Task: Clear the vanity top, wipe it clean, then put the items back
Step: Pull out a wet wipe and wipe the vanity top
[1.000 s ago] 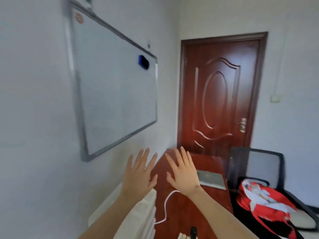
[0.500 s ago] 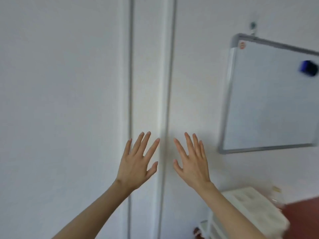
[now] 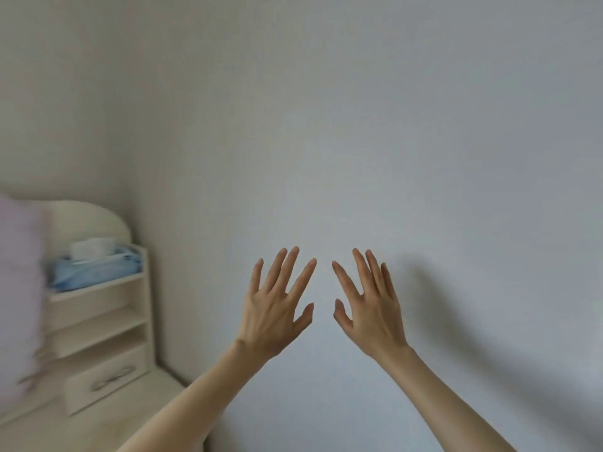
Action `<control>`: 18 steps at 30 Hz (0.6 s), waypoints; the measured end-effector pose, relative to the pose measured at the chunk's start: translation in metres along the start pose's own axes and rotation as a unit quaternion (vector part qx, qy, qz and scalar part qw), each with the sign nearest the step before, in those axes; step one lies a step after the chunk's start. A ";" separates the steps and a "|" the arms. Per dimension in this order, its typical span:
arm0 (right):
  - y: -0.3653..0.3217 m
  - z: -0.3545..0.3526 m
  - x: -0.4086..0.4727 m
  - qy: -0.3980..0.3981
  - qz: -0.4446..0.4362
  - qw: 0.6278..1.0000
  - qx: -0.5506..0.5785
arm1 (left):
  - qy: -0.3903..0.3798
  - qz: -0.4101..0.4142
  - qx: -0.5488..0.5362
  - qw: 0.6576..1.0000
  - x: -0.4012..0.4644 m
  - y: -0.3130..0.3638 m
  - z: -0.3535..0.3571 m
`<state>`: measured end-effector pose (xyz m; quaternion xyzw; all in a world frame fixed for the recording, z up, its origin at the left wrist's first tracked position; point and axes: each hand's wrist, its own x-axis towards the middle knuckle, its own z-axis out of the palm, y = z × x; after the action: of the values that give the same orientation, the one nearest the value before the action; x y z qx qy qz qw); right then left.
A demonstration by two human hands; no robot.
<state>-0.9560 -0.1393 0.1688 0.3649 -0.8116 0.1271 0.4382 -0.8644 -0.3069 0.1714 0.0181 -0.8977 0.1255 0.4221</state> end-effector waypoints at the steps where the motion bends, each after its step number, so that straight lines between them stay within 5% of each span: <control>1: -0.020 0.018 0.014 0.003 -0.016 1.000 0.016 | -0.007 -0.012 0.018 1.000 -0.005 -0.025 0.002; 18: -0.289 0.281 0.189 0.043 -0.197 0.943 0.265 | -0.068 -0.198 0.198 0.958 -0.081 -0.334 0.078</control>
<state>-0.9926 -0.5805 0.1241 0.6146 -0.6406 0.2645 0.3767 -0.8242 -0.6550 0.1320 0.2871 -0.8598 0.2128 0.3646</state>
